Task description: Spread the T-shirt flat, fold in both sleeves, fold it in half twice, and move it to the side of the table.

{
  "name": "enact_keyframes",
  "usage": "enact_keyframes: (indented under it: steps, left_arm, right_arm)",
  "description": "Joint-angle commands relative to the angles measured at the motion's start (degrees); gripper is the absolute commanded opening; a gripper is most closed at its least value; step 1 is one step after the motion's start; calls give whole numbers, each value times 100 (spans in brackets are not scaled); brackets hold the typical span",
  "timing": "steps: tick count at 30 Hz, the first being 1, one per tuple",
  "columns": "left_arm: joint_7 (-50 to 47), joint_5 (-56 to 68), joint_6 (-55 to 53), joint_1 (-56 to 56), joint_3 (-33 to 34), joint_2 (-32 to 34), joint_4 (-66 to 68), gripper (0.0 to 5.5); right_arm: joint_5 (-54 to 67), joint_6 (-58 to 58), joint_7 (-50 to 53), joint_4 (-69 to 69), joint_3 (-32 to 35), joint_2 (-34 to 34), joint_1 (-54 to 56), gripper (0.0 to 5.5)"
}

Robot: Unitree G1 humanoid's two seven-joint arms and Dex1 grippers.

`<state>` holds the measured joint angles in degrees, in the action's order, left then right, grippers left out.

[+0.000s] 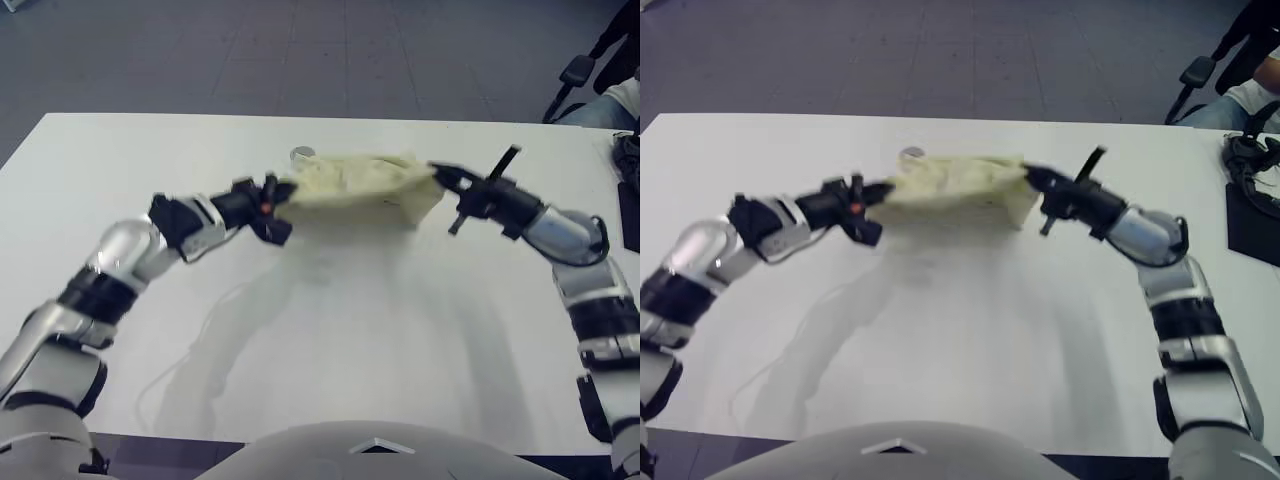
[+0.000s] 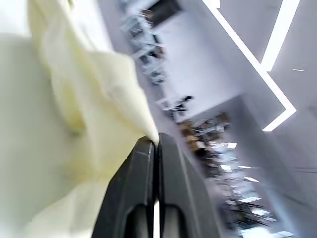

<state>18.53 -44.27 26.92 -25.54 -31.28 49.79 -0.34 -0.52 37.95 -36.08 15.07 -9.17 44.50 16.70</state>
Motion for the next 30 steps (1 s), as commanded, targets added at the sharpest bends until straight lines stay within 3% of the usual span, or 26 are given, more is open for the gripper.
enact_keyframes:
  steps: [1,7,15,18,20,26,30]
  left_arm:
    - [1078,714,-342,1784,406,802,-2451,2]
    - [2377,1226,-951,3573,918,1720,-3863,2]
    - [3111,1443,-1297,4423,1005,1536,-4273,0]
    - [3121,1459,-1313,4226,1005,1177,-4210,62]
    - [3239,1805,-1412,4232,1161,1140,-4315,102]
    - [3791,3687,-2063,4558,1808,1336,-5045,201]
    - [4210,5134,-2230,4760,2403,1477,-4933,264]
  right_arm:
    - [1674,-1065,-1389,-2311,147,1303,-1854,0]
    - [1913,-2142,-1763,-3791,531,1841,-3077,0]
    - [1115,-2698,-1942,-4067,321,1719,-3405,131]
    - [925,-2765,-2088,-3912,349,1789,-3456,176]
    - [1479,-2887,-2368,-4078,596,1870,-3524,215]
    - [3306,-3501,-3140,-4350,1244,1802,-3468,310]
    - [3796,-3714,-3212,-4302,1664,1656,-3184,370]
